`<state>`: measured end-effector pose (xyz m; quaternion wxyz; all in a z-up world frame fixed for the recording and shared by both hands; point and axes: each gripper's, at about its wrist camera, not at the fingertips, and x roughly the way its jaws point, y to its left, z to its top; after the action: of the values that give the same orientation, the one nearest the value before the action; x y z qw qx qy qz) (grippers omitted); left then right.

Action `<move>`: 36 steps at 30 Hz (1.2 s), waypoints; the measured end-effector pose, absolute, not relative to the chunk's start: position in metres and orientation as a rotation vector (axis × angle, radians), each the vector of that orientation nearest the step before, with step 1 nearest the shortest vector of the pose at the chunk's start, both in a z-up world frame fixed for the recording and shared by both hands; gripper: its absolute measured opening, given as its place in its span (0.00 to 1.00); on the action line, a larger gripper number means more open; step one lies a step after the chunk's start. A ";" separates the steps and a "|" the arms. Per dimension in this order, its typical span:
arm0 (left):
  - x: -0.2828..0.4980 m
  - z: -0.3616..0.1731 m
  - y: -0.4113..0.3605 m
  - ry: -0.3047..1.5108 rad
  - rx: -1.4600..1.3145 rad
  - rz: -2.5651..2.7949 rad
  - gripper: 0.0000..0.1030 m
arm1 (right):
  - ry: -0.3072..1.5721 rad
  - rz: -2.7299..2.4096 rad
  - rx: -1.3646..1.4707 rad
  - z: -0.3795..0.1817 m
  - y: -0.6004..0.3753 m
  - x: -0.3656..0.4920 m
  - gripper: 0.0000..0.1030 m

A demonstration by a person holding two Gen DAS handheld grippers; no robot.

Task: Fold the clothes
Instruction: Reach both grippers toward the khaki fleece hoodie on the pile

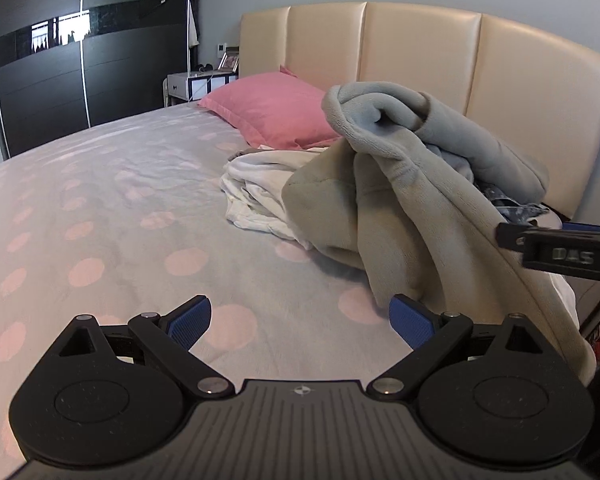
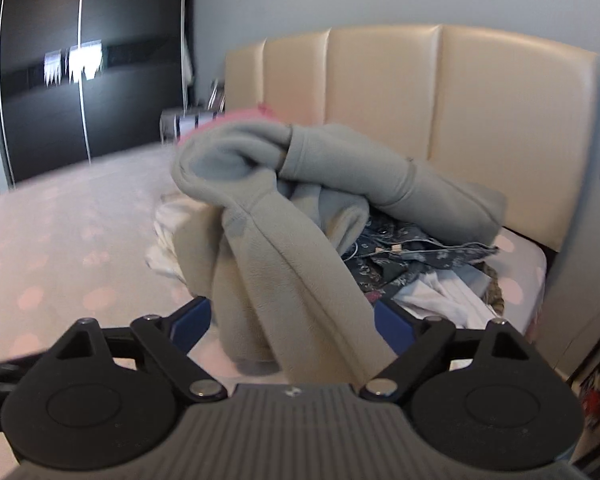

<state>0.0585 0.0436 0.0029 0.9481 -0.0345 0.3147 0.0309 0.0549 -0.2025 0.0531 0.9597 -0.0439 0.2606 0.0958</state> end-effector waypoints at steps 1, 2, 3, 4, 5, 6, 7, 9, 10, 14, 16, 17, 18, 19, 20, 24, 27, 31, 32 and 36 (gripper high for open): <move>0.065 0.002 0.044 0.644 -0.070 0.062 0.93 | 0.542 0.215 -0.119 0.050 -0.200 0.070 0.87; 0.073 0.001 0.044 0.648 -0.071 0.062 0.92 | 0.548 0.225 -0.150 0.047 -0.198 0.083 0.87; 0.079 0.000 0.044 0.653 -0.074 0.065 0.92 | 0.555 0.233 -0.179 0.043 -0.195 0.097 0.87; 0.086 -0.002 0.044 0.658 -0.077 0.067 0.92 | 0.565 0.232 -0.200 0.038 -0.194 0.110 0.87; 0.092 -0.004 0.045 0.663 -0.082 0.068 0.92 | 0.574 0.235 -0.217 0.034 -0.192 0.122 0.87; 0.099 -0.006 0.045 0.669 -0.085 0.066 0.92 | 0.584 0.246 -0.224 0.030 -0.191 0.135 0.87; 0.105 -0.007 0.045 0.677 -0.085 0.063 0.92 | 0.594 0.256 -0.231 0.026 -0.189 0.147 0.87; 0.116 -0.011 0.045 0.691 -0.080 0.057 0.92 | 0.617 0.267 -0.249 0.017 -0.186 0.170 0.87; 0.120 -0.013 0.045 0.696 -0.079 0.054 0.92 | 0.621 0.275 -0.256 0.014 -0.184 0.178 0.75; 0.130 -0.014 0.049 0.703 -0.104 0.039 0.92 | 0.702 0.361 -0.189 0.009 -0.183 0.191 0.12; 0.128 -0.010 0.055 0.701 -0.128 0.036 0.92 | 0.702 0.452 -0.217 0.013 -0.170 0.181 0.10; 0.125 -0.007 0.060 0.700 -0.138 0.035 0.92 | 0.694 0.506 -0.238 0.016 -0.162 0.172 0.10; 0.120 -0.003 0.065 0.694 -0.144 0.036 0.92 | 0.683 0.557 -0.259 0.018 -0.152 0.160 0.09; 0.114 0.001 0.071 0.689 -0.150 0.040 0.92 | 0.672 0.609 -0.280 0.021 -0.143 0.147 0.09; 0.107 0.006 0.078 0.685 -0.152 0.051 0.92 | 0.659 0.653 -0.301 0.024 -0.133 0.135 0.09; 0.074 0.022 0.104 0.694 -0.160 0.101 0.92 | 0.646 0.783 -0.331 0.035 -0.101 0.086 0.09; 0.041 0.027 0.118 0.727 -0.163 0.129 0.92 | 0.635 0.885 -0.343 0.044 -0.081 0.048 0.09; -0.025 0.028 0.144 0.727 -0.242 0.216 0.92 | 0.646 1.025 -0.303 0.051 -0.057 0.002 0.09; -0.042 0.027 0.155 0.732 -0.277 0.252 0.92 | 0.660 1.052 -0.292 0.051 -0.053 -0.007 0.09; -0.098 0.024 0.187 0.738 -0.314 0.399 0.92 | 0.667 1.117 -0.329 0.051 -0.031 -0.043 0.10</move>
<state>-0.0980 0.1867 0.0235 0.9012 -0.1520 0.3570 0.1931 -0.0435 -0.0314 0.0512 0.7833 -0.1523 0.3090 0.5175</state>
